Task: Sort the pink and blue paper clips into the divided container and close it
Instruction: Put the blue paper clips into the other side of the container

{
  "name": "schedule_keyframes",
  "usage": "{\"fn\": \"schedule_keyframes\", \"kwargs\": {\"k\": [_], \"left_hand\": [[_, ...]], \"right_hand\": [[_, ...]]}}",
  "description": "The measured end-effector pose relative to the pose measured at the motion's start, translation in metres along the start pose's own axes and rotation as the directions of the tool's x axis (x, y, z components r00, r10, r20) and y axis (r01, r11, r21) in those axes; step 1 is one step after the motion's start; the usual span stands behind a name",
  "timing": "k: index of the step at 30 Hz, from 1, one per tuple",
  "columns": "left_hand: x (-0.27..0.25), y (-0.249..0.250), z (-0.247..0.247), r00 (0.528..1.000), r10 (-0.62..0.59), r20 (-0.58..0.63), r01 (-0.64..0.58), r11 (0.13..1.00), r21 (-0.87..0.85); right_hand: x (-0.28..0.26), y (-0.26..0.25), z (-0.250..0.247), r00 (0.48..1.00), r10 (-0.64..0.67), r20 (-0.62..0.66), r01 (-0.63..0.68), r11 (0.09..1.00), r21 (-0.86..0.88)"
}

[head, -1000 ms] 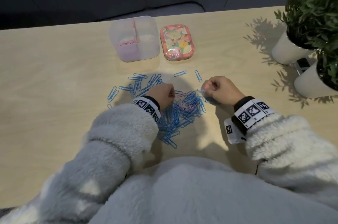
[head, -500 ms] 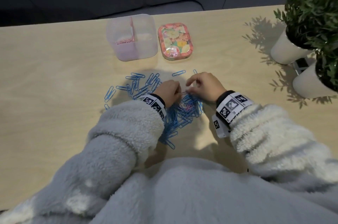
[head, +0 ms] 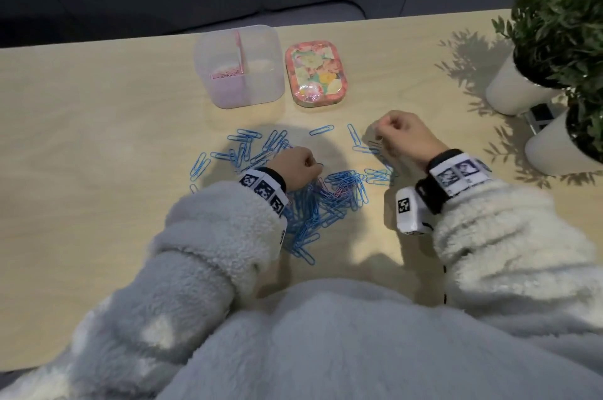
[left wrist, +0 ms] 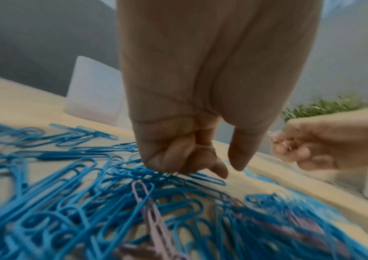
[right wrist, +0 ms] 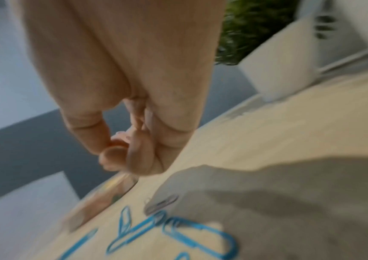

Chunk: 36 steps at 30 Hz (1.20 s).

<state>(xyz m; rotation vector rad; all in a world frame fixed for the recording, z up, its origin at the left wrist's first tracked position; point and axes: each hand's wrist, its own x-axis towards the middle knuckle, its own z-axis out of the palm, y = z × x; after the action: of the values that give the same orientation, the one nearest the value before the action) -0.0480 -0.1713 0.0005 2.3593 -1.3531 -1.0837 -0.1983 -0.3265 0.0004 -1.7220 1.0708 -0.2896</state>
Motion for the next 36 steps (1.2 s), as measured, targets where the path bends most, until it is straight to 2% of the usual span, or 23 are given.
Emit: {"fn": "schedule_keyframes", "kwargs": {"k": [3,5,7,10,13,15,19,21,23,25,27,29,31,32,33,35,36], "left_hand": [[0.002,0.003,0.011,0.998,0.009,-0.064,0.001,0.988,0.157],[0.004,0.007,0.015,0.998,0.008,-0.064,0.006,0.974,0.226],[0.004,0.01,0.017,0.998,0.003,-0.059,0.015,0.953,0.302],[0.004,0.008,0.016,1.0,-0.027,-0.013,0.029,0.949,0.313],[0.001,0.003,0.009,0.998,-0.059,0.03,0.051,0.978,0.202],[-0.001,0.001,0.003,0.999,-0.037,0.037,0.033,0.994,0.102],[-0.005,-0.003,-0.009,0.999,0.038,-0.01,-0.039,0.971,-0.238],[-0.007,-0.003,-0.011,0.998,0.05,-0.039,-0.062,0.911,-0.407],[-0.007,-0.005,-0.009,0.998,0.052,-0.032,-0.061,0.842,-0.536],[-0.005,-0.006,-0.006,1.0,0.023,0.002,-0.017,0.779,-0.627],[-0.006,-0.007,-0.004,0.998,-0.026,0.052,0.054,0.732,-0.679],[-0.006,-0.007,-0.003,0.994,-0.055,0.096,0.106,0.711,-0.695],[-0.005,-0.005,-0.003,0.992,-0.073,0.102,0.124,0.706,-0.697],[-0.004,-0.004,-0.003,0.992,-0.082,0.099,0.128,0.711,-0.692],[-0.003,-0.003,-0.003,0.992,-0.087,0.093,0.127,0.723,-0.679],[-0.002,-0.002,-0.002,0.994,-0.072,0.079,0.105,0.793,-0.6],[-0.003,-0.001,-0.001,0.996,-0.045,0.076,0.079,0.847,-0.526]], "right_hand": [[-0.017,0.005,-0.022,0.985,0.158,0.069,-0.17,0.954,0.247],[-0.027,0.009,-0.025,0.978,0.189,0.091,-0.209,0.923,0.325],[-0.035,0.014,-0.021,0.978,0.185,0.091,-0.205,0.927,0.315],[-0.035,0.026,-0.013,0.992,0.116,0.042,-0.12,0.989,0.092],[-0.016,0.036,-0.009,0.995,0.002,-0.102,-0.023,0.977,-0.21],[-0.004,0.033,-0.006,0.985,-0.009,-0.169,-0.052,0.934,-0.352],[0.01,0.028,0.003,0.999,0.036,0.0,-0.032,0.903,-0.429],[0.013,0.028,0.003,0.996,0.067,0.066,-0.029,0.889,-0.457],[0.013,0.029,0.001,0.995,0.07,0.067,-0.029,0.875,-0.482],[0.007,0.026,0.002,0.998,0.035,0.055,-0.013,0.934,-0.357],[-0.005,0.022,0.005,0.997,0.048,0.062,-0.046,0.998,-0.036],[-0.02,0.016,0.012,0.991,0.089,0.1,-0.114,0.952,0.283],[-0.03,0.016,0.02,0.98,0.124,0.153,-0.178,0.89,0.421],[-0.033,0.017,0.023,0.977,0.123,0.176,-0.184,0.901,0.392],[-0.035,0.019,0.026,0.976,0.094,0.195,-0.149,0.944,0.294],[-0.034,0.022,0.029,0.966,-0.034,0.258,0.048,0.998,-0.048],[-0.033,0.023,0.031,0.952,-0.091,0.293,0.156,0.965,-0.209]]}}
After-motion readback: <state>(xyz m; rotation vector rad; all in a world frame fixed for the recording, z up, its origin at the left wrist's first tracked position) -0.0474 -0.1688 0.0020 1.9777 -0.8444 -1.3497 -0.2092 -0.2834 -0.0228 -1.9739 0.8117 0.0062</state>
